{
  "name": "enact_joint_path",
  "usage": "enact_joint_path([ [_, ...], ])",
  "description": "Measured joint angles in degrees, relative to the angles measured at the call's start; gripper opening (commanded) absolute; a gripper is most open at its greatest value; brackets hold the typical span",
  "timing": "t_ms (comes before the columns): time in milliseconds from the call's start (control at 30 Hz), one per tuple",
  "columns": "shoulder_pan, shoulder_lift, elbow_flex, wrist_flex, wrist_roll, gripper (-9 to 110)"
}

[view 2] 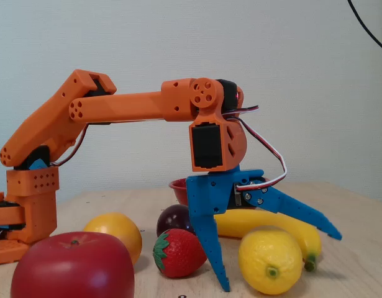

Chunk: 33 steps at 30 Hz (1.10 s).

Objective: Put the lemon in the red bowl.

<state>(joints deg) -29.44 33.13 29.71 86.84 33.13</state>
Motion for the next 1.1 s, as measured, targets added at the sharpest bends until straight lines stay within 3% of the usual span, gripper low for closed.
enact_joint_path([
  [1100, 0.00, 0.00, 0.00, 0.00, 0.00, 39],
])
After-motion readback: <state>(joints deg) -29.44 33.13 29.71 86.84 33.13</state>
